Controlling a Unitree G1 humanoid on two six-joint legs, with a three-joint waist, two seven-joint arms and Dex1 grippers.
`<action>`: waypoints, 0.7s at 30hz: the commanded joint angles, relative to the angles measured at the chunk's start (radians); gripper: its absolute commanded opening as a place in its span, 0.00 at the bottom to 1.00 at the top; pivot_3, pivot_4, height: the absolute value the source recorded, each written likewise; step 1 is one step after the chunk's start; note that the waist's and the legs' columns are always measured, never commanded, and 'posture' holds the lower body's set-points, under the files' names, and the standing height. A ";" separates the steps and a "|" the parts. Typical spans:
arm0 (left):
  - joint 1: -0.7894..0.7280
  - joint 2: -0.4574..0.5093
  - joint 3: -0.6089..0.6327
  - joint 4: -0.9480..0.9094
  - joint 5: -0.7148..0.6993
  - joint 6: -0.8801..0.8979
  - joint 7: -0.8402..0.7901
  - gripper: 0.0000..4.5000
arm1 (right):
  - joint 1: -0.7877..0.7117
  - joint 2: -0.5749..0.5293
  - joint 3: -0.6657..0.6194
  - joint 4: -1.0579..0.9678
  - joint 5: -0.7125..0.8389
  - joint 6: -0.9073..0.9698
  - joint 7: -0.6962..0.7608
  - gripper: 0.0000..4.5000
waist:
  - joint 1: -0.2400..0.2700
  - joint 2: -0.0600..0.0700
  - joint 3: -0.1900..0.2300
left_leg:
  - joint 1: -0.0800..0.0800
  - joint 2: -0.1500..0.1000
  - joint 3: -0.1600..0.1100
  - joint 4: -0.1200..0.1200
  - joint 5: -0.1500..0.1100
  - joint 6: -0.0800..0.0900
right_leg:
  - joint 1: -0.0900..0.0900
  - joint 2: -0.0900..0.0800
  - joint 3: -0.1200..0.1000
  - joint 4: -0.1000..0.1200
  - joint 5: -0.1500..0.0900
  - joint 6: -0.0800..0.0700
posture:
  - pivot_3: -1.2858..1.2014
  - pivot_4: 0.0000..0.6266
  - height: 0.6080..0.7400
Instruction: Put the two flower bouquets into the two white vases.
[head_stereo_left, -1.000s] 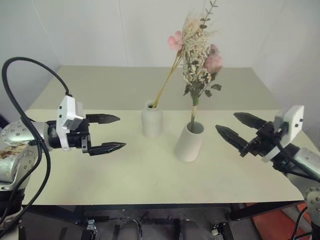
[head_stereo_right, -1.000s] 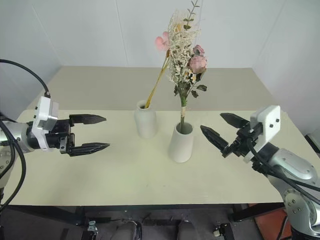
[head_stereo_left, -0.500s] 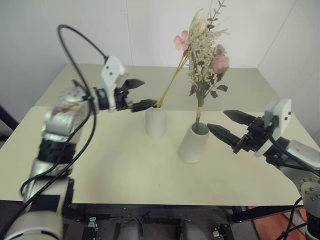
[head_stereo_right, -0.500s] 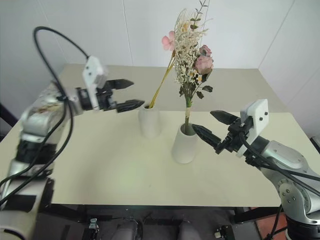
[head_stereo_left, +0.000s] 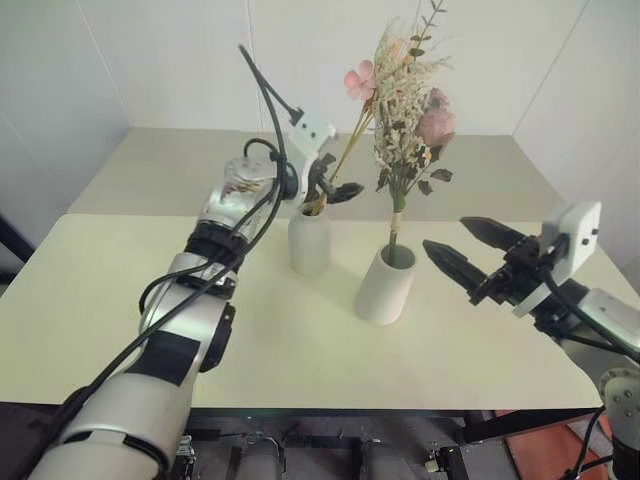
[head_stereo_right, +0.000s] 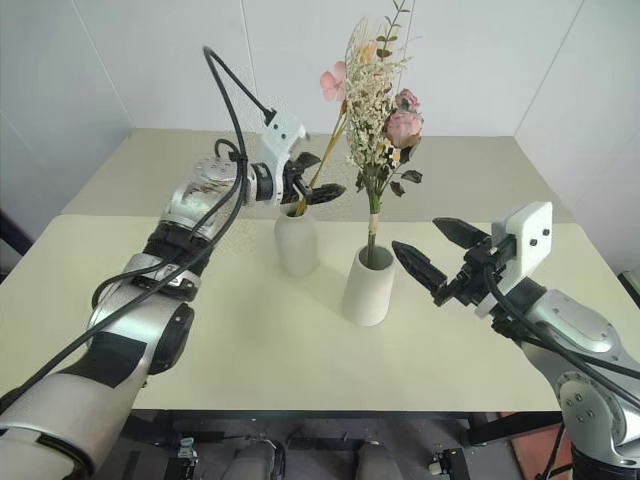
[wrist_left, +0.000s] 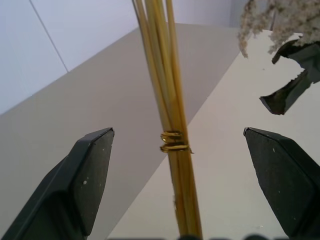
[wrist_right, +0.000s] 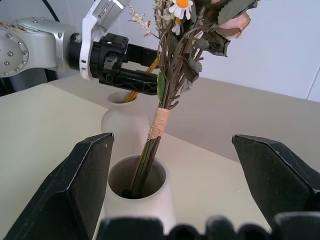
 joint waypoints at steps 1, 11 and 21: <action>-0.024 0.010 0.064 -0.022 -0.055 -0.028 -0.119 1.00 | 0.010 0.010 -0.045 -0.045 0.021 -0.024 -0.026 0.99 | -0.001 0.000 0.000 | 0.000 0.000 0.000 0.000 0.000 0.000 | 0.000 0.000 0.000 0.000 0.000 0.000 | 0.52 0.24 1.00; 0.293 0.277 0.164 -0.602 -0.164 0.279 -0.219 1.00 | 0.049 0.015 -0.063 -0.057 0.032 -0.027 -0.039 0.99 | -0.027 0.000 0.000 | 0.002 0.001 0.000 -0.001 0.000 0.000 | 0.000 0.001 0.002 0.003 0.001 -0.002 | 0.52 0.24 1.00; 0.729 0.642 0.430 -1.109 -0.363 0.357 -0.353 1.00 | 0.030 -0.036 -0.080 0.023 0.033 -0.026 0.037 0.99 | -0.005 0.000 0.000 | 0.004 0.002 0.001 0.000 0.000 0.000 | 0.001 -0.001 0.000 0.002 0.001 -0.002 | 0.52 0.24 1.00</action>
